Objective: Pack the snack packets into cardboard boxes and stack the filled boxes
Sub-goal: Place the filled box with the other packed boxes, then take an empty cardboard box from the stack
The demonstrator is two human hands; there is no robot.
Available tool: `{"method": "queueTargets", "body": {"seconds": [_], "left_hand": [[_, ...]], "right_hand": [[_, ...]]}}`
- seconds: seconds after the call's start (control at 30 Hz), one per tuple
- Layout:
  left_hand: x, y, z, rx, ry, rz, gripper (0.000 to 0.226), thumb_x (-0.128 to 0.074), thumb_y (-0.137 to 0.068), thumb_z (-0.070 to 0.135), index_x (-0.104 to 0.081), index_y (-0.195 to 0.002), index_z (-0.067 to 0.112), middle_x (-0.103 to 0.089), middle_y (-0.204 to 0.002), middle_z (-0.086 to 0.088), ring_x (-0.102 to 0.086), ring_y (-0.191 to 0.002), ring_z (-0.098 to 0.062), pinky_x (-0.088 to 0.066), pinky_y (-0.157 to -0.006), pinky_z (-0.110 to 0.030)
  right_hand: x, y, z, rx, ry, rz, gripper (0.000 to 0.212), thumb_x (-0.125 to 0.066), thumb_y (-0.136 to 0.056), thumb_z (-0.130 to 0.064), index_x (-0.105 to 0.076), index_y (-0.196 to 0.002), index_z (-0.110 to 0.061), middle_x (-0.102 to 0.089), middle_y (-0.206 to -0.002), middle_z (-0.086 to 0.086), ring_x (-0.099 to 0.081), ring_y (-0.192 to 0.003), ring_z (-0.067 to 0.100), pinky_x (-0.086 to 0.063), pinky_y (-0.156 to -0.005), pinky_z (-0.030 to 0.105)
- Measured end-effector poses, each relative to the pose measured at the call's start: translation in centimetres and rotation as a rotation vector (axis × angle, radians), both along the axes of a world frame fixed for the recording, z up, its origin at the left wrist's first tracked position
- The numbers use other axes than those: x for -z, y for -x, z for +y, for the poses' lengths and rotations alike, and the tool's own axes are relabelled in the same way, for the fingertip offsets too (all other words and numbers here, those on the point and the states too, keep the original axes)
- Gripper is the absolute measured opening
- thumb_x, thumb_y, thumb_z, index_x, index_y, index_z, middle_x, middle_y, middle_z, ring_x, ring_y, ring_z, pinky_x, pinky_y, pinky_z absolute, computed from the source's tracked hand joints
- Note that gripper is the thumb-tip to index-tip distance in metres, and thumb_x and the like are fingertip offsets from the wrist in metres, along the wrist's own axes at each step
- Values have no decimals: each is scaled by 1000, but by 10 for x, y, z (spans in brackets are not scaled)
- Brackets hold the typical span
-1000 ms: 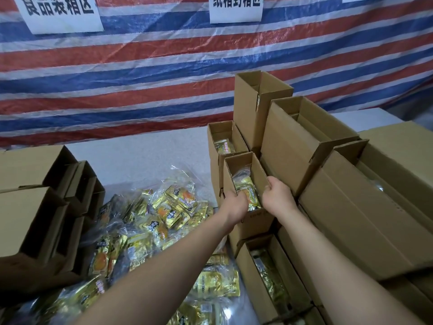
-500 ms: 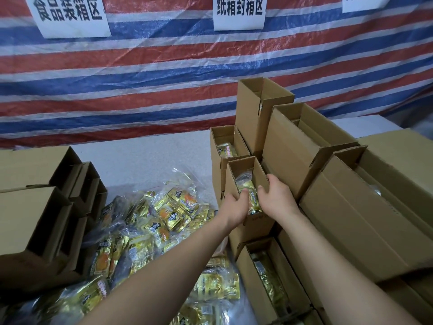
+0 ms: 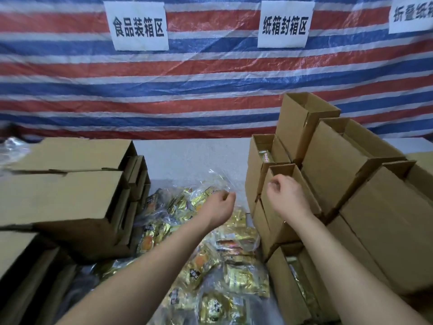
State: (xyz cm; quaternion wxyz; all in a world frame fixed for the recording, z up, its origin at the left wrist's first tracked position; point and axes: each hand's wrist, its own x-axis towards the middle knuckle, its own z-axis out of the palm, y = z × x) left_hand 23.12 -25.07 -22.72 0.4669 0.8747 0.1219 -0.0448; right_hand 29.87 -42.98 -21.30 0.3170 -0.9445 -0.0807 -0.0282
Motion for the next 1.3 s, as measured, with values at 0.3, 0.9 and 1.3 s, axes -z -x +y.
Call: {"method": "queueTargets", "body": {"seconds": [0.3,0.9,1.3], "left_hand": [[-4,79,88,-110,-205,-124,26,-43,-103,30,-64,-94,16,-66,-90,1,-61,-86,-19,-44,-68,-28],[-7,221,212,-340,-596,-139,35,-46,-101,37,-64,-122,15,-64,-121,0,-57,-114,-17,-45,-100,-31],[22,349,257,-542,-929,434,91,-39,-96,59,8,-158,12,8,-167,-12,4,-154,-28,-2,-123,-45]], "right_hand": [[14,54,102,-280,-219,208,20,-57,-99,-27,-64,-117,-27,-64,-105,-13,-61,-99,6,-44,-77,20],[30,142,243,-647,-117,263,36,-58,-97,-34,-58,-133,-26,-60,-116,-15,-56,-102,2,-41,-79,14],[28,240,325,-1058,23,232,48,-51,-100,-34,-44,-147,-23,-45,-148,-5,-45,-133,14,-35,-106,26]]}}
